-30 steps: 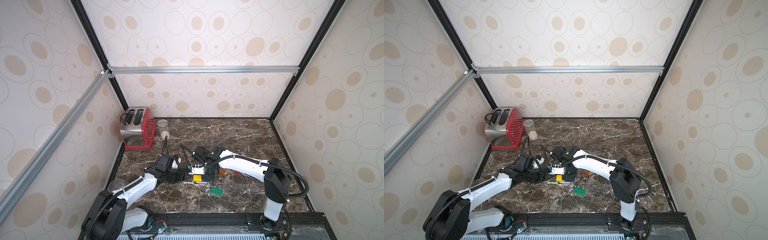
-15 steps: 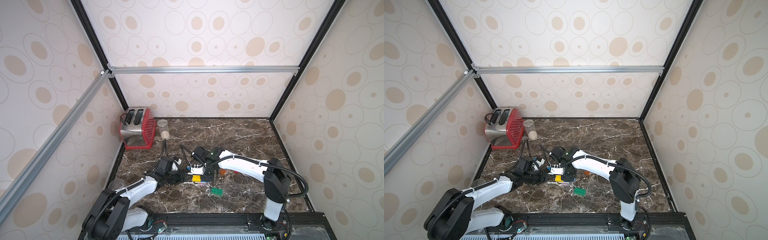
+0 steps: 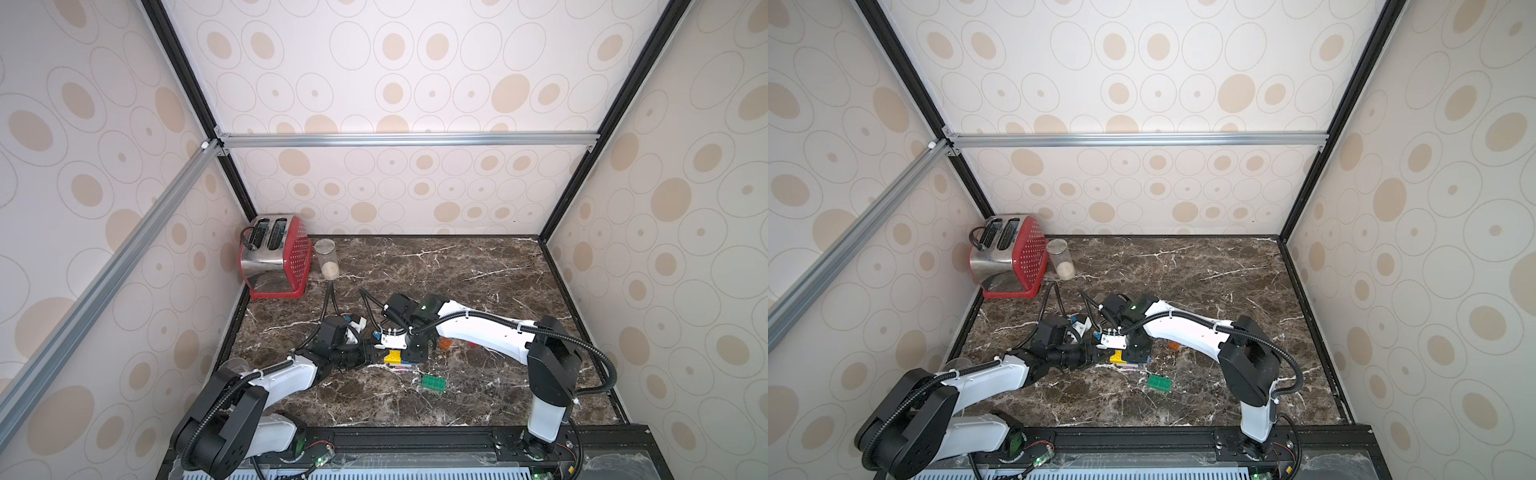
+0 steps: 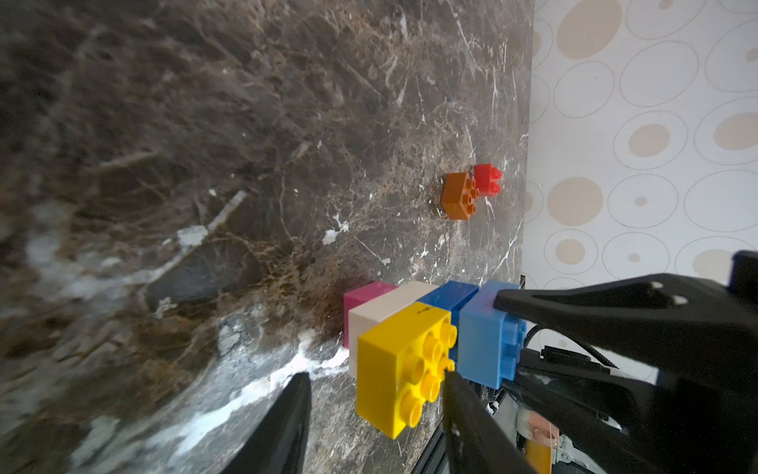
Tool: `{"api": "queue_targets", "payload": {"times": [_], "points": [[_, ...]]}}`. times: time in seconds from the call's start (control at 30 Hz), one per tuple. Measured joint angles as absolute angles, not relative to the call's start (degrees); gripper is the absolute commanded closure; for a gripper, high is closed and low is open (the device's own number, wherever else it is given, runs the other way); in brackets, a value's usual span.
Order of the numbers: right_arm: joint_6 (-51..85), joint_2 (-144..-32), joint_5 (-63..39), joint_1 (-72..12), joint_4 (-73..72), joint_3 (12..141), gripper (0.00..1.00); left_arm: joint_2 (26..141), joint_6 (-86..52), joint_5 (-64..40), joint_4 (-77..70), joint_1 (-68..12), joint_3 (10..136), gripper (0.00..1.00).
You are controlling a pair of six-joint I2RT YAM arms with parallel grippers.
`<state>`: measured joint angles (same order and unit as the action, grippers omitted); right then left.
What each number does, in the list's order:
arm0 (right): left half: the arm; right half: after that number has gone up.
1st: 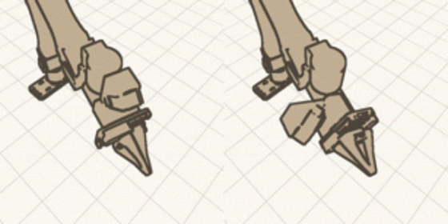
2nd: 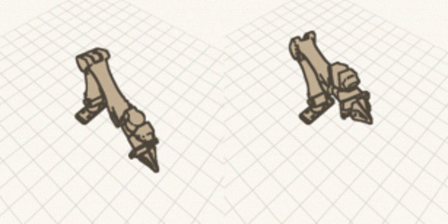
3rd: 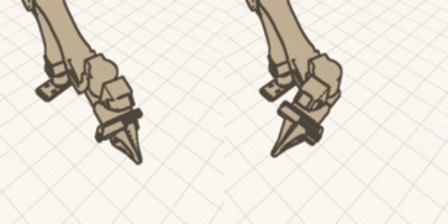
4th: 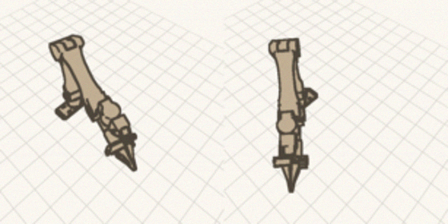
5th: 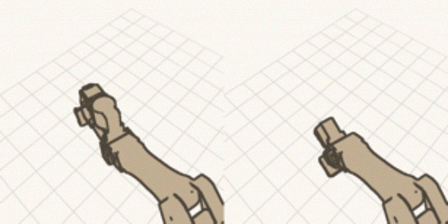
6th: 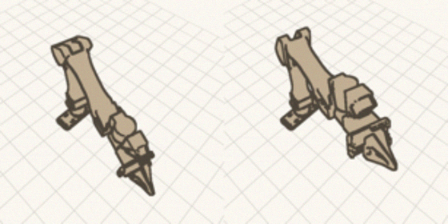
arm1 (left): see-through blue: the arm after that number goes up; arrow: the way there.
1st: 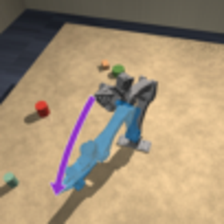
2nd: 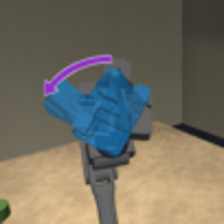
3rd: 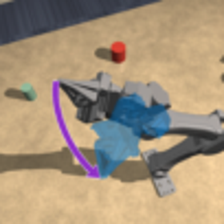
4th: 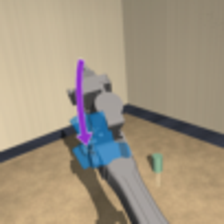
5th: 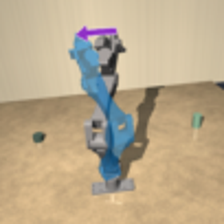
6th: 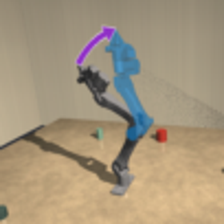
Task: Assemble a heart with lego
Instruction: Assemble the lego brick with the lego brick.
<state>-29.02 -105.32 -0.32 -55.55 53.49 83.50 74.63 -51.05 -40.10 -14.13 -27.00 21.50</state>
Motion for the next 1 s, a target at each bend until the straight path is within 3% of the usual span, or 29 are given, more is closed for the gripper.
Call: {"api": "queue_targets", "payload": {"times": [0.23, 1.0], "points": [[-28.69, -105.32, -0.43, -55.55, 53.39, 83.5, 0.76, 76.2, -50.85, -40.01, -14.98, -28.01, 21.54, 0.59], [-28.97, -105.32, -1.1, -56.03, 54.61, 85.25, 0.77, 76.51, -48.49, -38.24, -11.46, -28.08, 23.14, 0.56]]}}
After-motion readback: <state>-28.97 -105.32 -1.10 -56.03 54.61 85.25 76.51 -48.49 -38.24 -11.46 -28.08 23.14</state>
